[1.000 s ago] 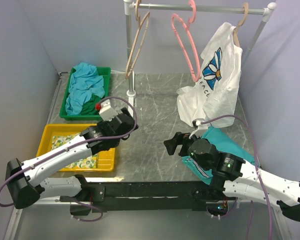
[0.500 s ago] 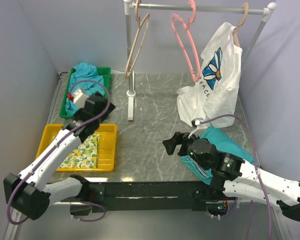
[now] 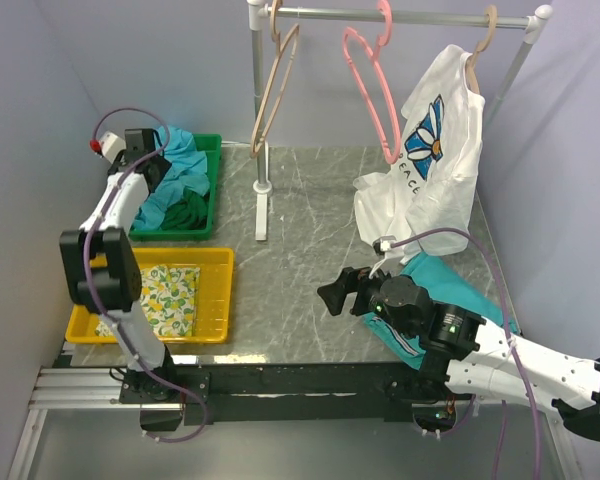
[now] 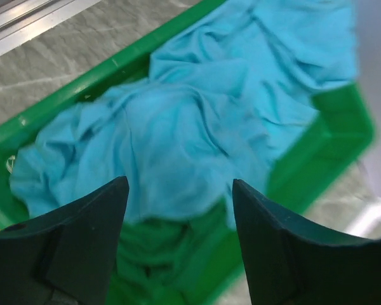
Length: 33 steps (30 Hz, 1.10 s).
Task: Place the t-shirt on the hanger
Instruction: Pick up the T-shirt and place it in the bin.
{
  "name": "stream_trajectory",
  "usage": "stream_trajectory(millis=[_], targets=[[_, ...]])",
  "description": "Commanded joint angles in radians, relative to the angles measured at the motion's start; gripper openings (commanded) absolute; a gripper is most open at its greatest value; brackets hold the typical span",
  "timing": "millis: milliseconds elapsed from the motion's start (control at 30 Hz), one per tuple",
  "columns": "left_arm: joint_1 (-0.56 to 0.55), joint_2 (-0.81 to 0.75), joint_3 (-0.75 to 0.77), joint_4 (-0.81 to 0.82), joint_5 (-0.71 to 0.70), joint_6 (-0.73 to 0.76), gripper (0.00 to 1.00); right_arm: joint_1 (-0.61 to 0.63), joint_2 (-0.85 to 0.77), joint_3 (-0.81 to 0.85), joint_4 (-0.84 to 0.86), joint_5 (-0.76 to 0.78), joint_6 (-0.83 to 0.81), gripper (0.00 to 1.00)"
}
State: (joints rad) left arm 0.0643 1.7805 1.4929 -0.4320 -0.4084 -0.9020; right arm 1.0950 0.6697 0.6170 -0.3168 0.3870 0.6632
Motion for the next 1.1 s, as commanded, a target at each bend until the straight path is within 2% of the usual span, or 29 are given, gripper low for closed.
stream_trajectory(millis=[0, 267, 367, 400, 567, 600, 700, 900, 1067], targets=[[0.037, 0.123, 0.104, -0.010, 0.011, 0.083, 0.68, -0.003, -0.012, 0.012, 0.035, -0.026, -0.001, 1.00], [0.052, 0.223, 0.133, 0.024, 0.089, 0.138, 0.55, -0.003, -0.022, -0.019, 0.036, -0.031, 0.019, 1.00], [0.055, 0.215, 0.112, 0.048, 0.103, 0.140, 0.44, -0.003, -0.024, -0.023, 0.041, -0.027, 0.022, 1.00], [0.055, 0.211, 0.104, 0.055, 0.106, 0.143, 0.36, -0.003, -0.022, -0.023, 0.044, -0.025, 0.019, 1.00], [0.055, 0.165, 0.104, 0.076, 0.123, 0.166, 0.29, -0.003, -0.024, -0.014, 0.030, -0.014, 0.010, 1.00], [0.057, 0.155, 0.105, 0.079, 0.129, 0.170, 0.17, -0.004, -0.027, -0.019, 0.031, -0.016, 0.009, 1.00], [0.057, 0.123, 0.110, 0.096, 0.158, 0.205, 0.01, -0.003, -0.032, -0.026, 0.041, -0.013, 0.009, 1.00], [0.055, 0.063, 0.124, 0.098, 0.184, 0.250, 0.01, -0.003, -0.025, -0.023, 0.039, -0.020, 0.009, 1.00], [0.057, -0.006, 0.197, 0.085, 0.227, 0.291, 0.01, -0.003, -0.019, -0.019, 0.048, -0.027, 0.004, 1.00]])
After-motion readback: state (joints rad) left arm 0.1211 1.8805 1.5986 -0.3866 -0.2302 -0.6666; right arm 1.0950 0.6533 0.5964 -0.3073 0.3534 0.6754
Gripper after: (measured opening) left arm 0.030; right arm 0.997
